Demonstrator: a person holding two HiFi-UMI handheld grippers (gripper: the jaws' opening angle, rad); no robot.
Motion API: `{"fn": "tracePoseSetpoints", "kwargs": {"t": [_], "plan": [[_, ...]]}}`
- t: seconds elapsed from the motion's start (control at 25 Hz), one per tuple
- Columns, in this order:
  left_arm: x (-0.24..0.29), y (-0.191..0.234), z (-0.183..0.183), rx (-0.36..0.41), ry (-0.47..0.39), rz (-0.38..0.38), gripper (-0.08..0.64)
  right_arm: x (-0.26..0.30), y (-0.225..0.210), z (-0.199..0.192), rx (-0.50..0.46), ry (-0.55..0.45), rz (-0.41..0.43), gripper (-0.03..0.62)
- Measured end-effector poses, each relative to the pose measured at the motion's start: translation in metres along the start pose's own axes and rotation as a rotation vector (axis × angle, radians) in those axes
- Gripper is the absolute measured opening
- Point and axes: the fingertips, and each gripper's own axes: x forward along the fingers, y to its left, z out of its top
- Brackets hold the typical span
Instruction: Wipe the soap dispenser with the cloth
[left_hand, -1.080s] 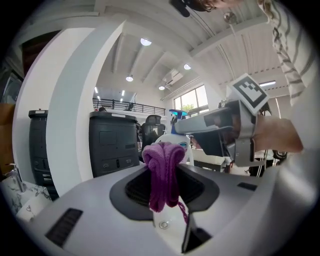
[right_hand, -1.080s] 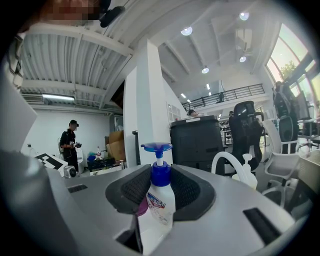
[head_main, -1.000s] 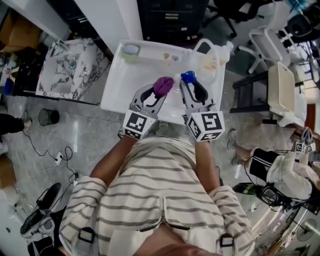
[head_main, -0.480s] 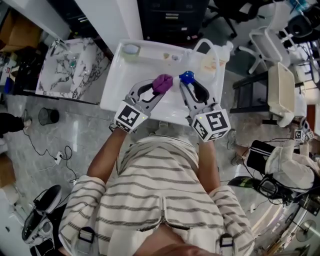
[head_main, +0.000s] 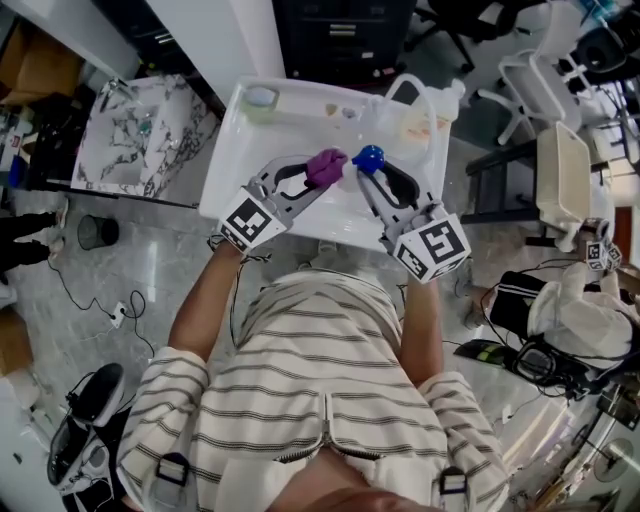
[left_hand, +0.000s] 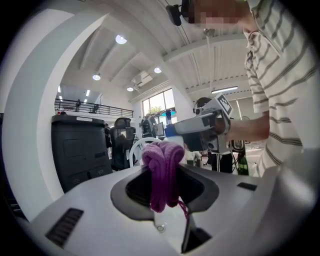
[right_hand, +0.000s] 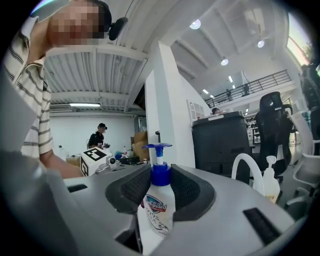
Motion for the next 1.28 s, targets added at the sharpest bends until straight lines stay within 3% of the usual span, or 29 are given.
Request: {"fn": "tracePoseSetpoints", "kwargs": {"t": [0.44,0.76,1.28], "plan": [[0.006,-0.007,0.007,0.029,-0.007,-0.139,0.117,-0.009,0.009,0.004,-0.013,0.004,0.083,0.133],[0.005,-0.009,0.007,0.021,-0.024,-0.216,0.115,-0.008,0.034,0.007,-0.012,-0.035,0.274,0.133],[0.005,-0.011,-0.014,-0.02,0.041,-0.261,0.114,-0.002,0.053,0.022,-0.006,-0.07,0.376,0.133]]}}
